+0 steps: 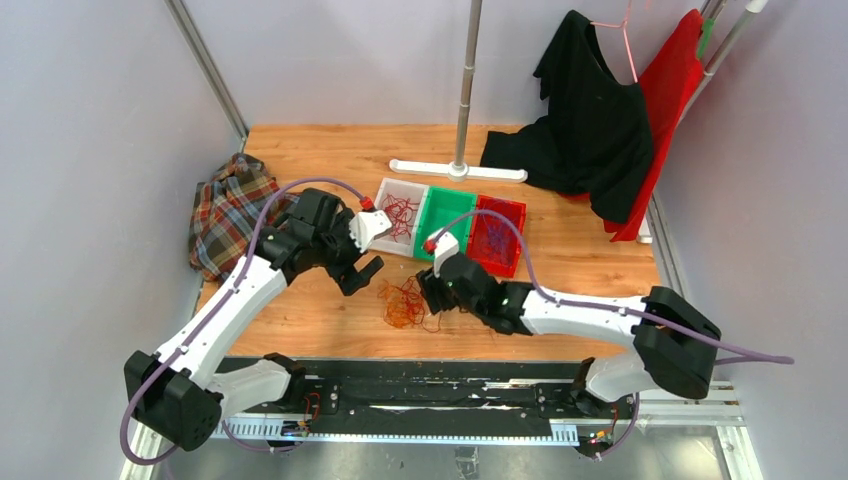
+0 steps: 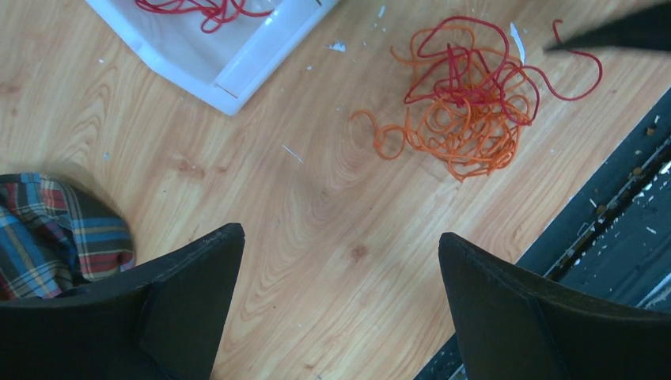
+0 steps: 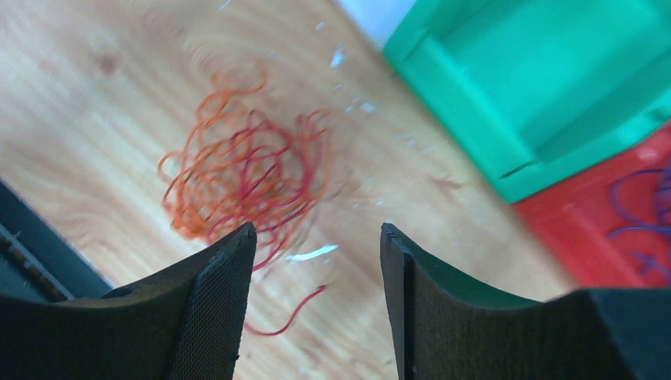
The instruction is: Untangle the cables
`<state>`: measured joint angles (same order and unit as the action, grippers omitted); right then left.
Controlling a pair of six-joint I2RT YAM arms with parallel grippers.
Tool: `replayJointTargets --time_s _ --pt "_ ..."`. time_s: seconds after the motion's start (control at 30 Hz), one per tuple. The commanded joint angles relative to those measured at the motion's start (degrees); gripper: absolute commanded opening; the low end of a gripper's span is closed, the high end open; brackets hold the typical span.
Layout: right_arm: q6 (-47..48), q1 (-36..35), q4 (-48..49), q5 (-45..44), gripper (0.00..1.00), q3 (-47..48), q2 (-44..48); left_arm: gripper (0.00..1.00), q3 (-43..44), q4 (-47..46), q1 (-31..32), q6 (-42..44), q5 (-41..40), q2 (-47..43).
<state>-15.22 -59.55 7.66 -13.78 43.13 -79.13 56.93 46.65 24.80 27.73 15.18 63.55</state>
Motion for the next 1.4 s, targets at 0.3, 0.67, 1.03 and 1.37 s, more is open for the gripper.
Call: replayJointTargets --time_s 0.3,0.67,1.03,1.37 --pt "-1.53 -6.81 0.96 -5.05 0.26 3.87 -12.38 0.98 1.16 -0.22 -1.15 0.56 1.38 -3.04" --pt "0.24 -5.49 1.00 -3.85 0.01 5.18 -0.76 0.98 0.24 0.99 -1.15 0.43 3.98 -5.99" --pt "0.02 -4.62 5.40 3.36 0.01 4.46 7.62 0.98 1.78 1.20 -1.07 0.85 9.51 -5.74" --pt "-2.15 -2.59 5.82 19.29 0.01 9.94 11.28 0.98 3.85 1.93 -1.09 3.12 27.05 -10.93"
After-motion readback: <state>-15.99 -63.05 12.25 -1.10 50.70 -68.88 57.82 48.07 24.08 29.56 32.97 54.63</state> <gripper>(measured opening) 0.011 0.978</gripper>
